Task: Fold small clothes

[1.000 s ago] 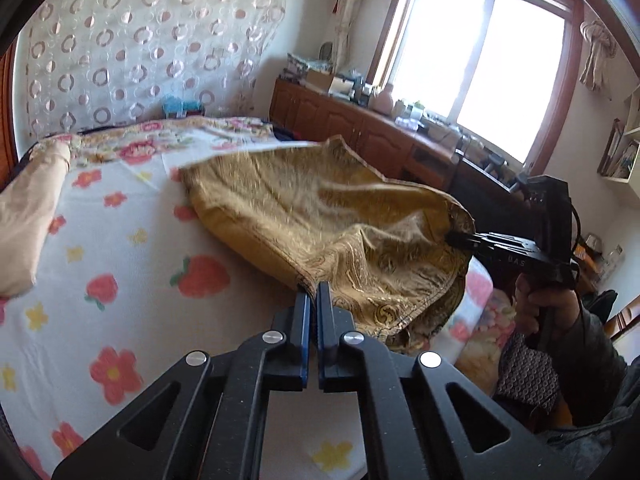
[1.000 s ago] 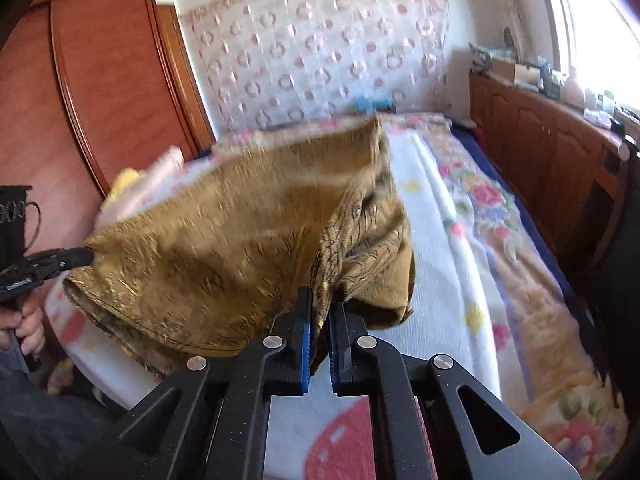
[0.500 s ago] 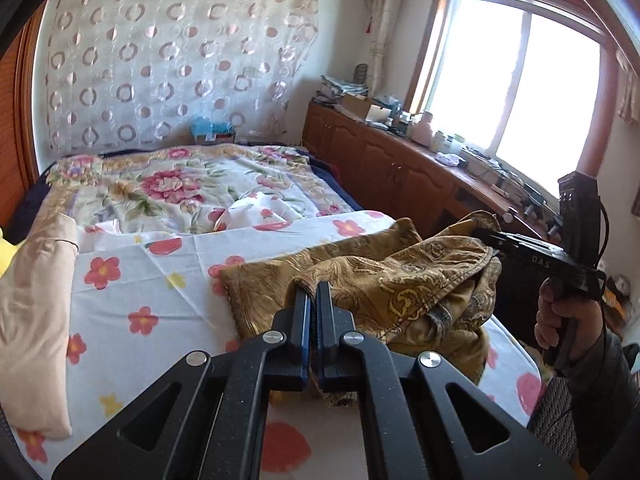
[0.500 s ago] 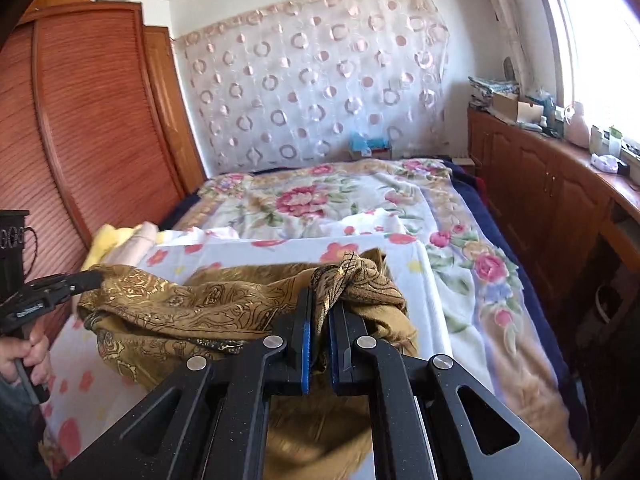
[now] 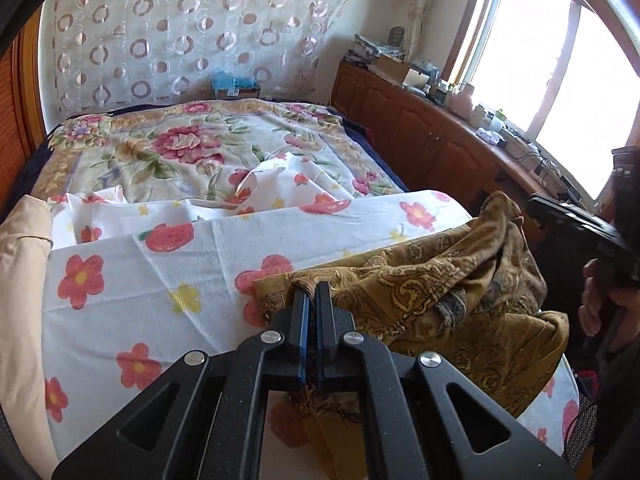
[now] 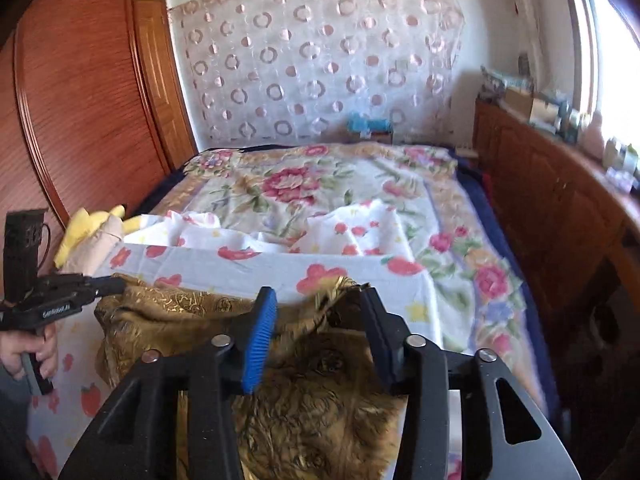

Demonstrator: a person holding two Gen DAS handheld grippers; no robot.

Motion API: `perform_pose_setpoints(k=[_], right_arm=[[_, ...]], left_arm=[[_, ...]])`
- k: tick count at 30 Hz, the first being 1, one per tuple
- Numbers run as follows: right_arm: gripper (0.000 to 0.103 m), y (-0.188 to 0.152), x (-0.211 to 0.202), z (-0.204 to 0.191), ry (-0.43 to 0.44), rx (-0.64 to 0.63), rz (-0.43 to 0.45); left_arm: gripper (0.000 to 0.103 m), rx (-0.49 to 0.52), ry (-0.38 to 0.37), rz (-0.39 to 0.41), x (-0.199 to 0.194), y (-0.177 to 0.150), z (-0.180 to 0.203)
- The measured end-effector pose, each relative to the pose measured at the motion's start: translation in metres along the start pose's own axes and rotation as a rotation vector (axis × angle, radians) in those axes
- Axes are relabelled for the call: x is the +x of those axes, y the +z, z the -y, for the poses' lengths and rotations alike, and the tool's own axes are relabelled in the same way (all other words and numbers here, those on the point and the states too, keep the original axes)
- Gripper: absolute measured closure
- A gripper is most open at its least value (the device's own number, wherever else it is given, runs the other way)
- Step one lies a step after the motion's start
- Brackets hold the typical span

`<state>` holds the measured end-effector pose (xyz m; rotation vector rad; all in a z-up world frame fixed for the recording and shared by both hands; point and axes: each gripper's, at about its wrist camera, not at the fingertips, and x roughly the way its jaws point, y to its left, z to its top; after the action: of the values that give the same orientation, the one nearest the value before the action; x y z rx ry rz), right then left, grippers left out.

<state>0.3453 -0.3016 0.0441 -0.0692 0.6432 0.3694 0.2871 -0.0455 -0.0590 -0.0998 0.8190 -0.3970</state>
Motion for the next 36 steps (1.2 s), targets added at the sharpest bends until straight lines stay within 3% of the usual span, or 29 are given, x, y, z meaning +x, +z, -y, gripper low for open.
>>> perform_pose_setpoints(k=[2, 4, 6, 10, 12, 14, 24, 28, 30, 31, 33, 36], right_arm=[[0.056, -0.003, -0.013, -0.01, -0.031, -0.052, 0.019], [0.056, -0.016, -0.026, -0.026, -0.015, -0.096, 0.034], [0.056, -0.035, -0.039, -0.043, 0.036, -0.125, 0.021], [0.056, -0.075, -0.04, -0.075, 0.108, -0.174, -0.06], [0.056, -0.097, -0.033, -0.092, 0.137, -0.189, -0.119], [0.056, -0.114, -0.03, -0.107, 0.152, -0.211, -0.147], [0.056, -0.167, -0.016, -0.152, 0.156, -0.276, -0.29], [0.058, -0.174, -0.015, -0.161, 0.146, -0.286, -0.287], [0.086, -0.17, -0.001, -0.153, 0.119, -0.297, -0.278], [0.095, -0.168, 0.0, -0.152, 0.138, -0.288, -0.294], [0.097, -0.165, -0.002, -0.15, 0.127, -0.272, -0.285], [0.098, -0.145, -0.018, -0.147, 0.098, -0.278, -0.199]], left_arm=[[0.1, 0.006, -0.009, -0.012, 0.001, 0.001, -0.001], [0.093, 0.013, -0.027, -0.002, -0.006, 0.002, -0.002], [0.07, 0.025, -0.024, 0.026, -0.018, 0.005, 0.001], [0.054, 0.057, -0.029, 0.08, -0.051, 0.004, 0.001], [0.031, 0.072, -0.033, 0.106, -0.066, 0.0, 0.002], [0.024, 0.081, -0.031, 0.134, -0.08, -0.007, 0.001], [0.02, 0.08, -0.039, 0.145, -0.095, -0.026, -0.004], [0.02, 0.074, -0.044, 0.141, -0.094, -0.03, -0.004], [0.02, 0.071, -0.049, 0.136, -0.092, -0.031, -0.004], [0.02, 0.072, -0.052, 0.133, -0.091, -0.031, -0.003], [0.02, 0.08, -0.058, 0.128, -0.09, -0.031, -0.001], [0.02, 0.102, -0.055, 0.12, -0.088, -0.032, 0.002]])
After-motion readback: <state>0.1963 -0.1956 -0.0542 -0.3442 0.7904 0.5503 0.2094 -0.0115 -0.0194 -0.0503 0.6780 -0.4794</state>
